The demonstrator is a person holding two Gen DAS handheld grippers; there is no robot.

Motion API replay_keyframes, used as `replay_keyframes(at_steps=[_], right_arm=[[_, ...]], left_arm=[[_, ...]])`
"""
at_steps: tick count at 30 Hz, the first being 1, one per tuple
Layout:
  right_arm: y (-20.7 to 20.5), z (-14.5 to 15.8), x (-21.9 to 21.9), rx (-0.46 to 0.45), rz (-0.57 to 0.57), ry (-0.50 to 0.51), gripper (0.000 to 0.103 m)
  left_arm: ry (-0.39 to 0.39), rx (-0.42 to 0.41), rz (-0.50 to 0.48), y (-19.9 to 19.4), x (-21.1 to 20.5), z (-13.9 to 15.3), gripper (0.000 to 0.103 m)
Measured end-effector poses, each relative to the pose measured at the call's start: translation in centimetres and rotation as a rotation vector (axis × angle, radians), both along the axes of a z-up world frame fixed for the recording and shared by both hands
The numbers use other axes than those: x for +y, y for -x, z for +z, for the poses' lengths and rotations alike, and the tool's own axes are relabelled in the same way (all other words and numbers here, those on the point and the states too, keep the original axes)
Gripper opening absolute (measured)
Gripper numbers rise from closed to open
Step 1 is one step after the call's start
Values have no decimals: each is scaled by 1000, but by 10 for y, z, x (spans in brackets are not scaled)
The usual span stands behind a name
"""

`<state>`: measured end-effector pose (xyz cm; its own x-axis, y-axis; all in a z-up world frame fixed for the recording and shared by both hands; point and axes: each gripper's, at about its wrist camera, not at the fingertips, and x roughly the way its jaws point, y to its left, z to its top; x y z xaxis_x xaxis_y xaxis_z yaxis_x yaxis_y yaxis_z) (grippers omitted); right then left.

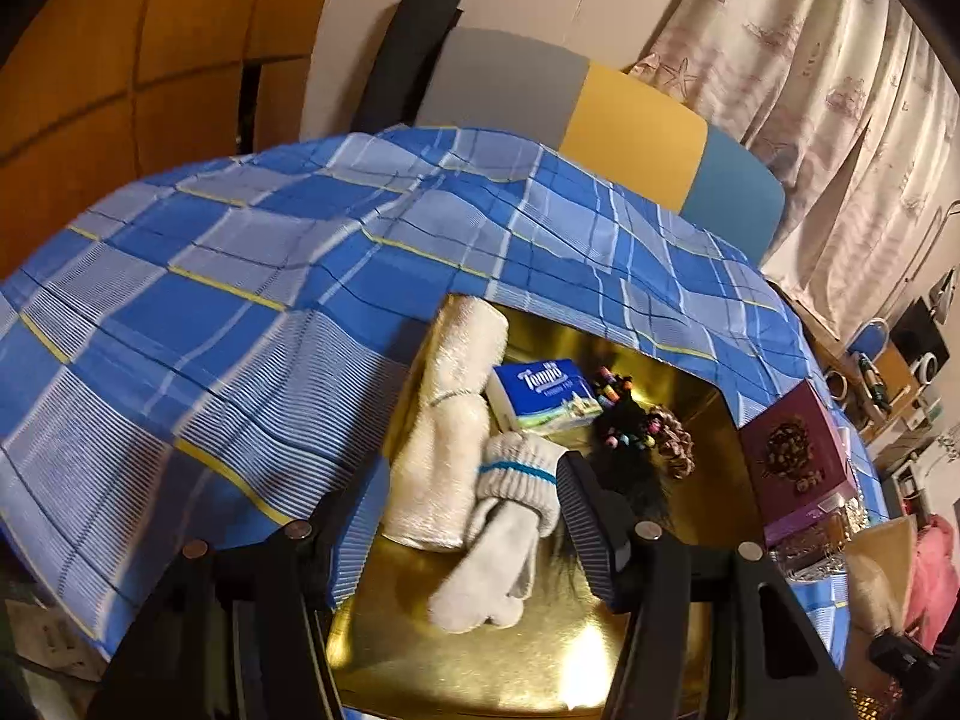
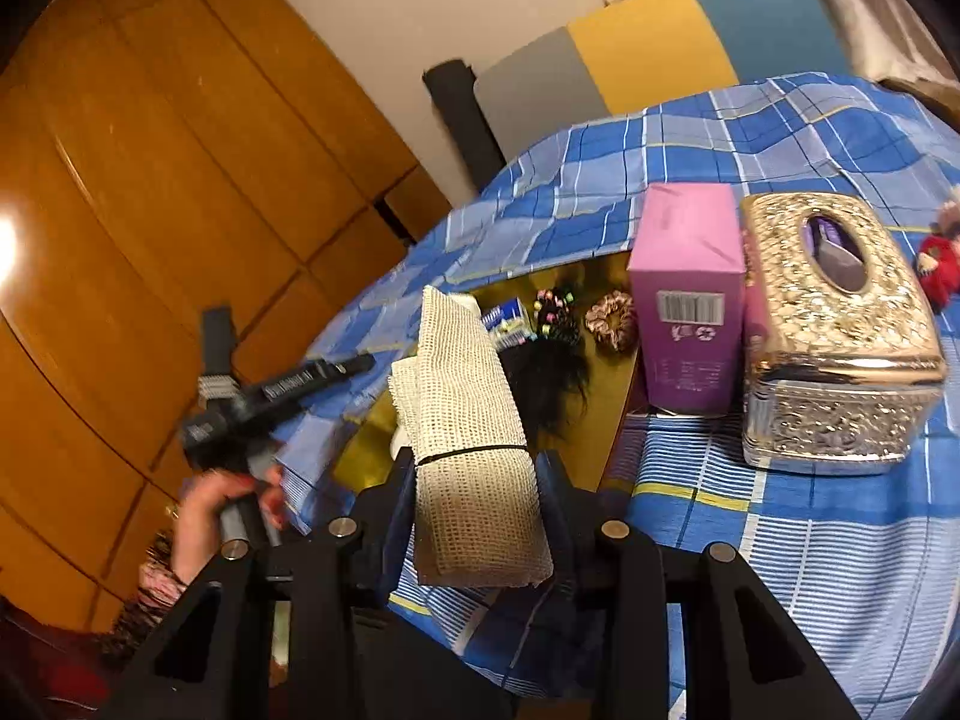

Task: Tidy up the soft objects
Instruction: 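Drop the white sock into the gold tray with the left tool while the right tool holds the tube, then lower the beige knit tube into the gold tray and open the right tool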

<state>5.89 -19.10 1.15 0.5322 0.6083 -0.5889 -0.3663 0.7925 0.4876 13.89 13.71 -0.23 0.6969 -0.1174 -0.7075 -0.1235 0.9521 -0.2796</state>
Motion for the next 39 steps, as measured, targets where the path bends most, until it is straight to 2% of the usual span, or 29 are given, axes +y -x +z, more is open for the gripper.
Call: replay_keyframes(at_steps=[8,18,26,32,39], right_arm=[[-24,-11,46,29,126,107,40],[-46,-24,116,45,331,221,40],[-67,-38,165,84,446,284,40],[-76,-48,193,97,502,318,40],[-90,-66,222,150,521,330,43]], left_arm=[[-39,8,-28,0,-2,13,59],[-17,-1,-15,4,6,30,59],[-17,-24,-13,8,9,45,59],[-19,-58,12,13,18,58,59],[3,-60,28,13,25,60,59]])
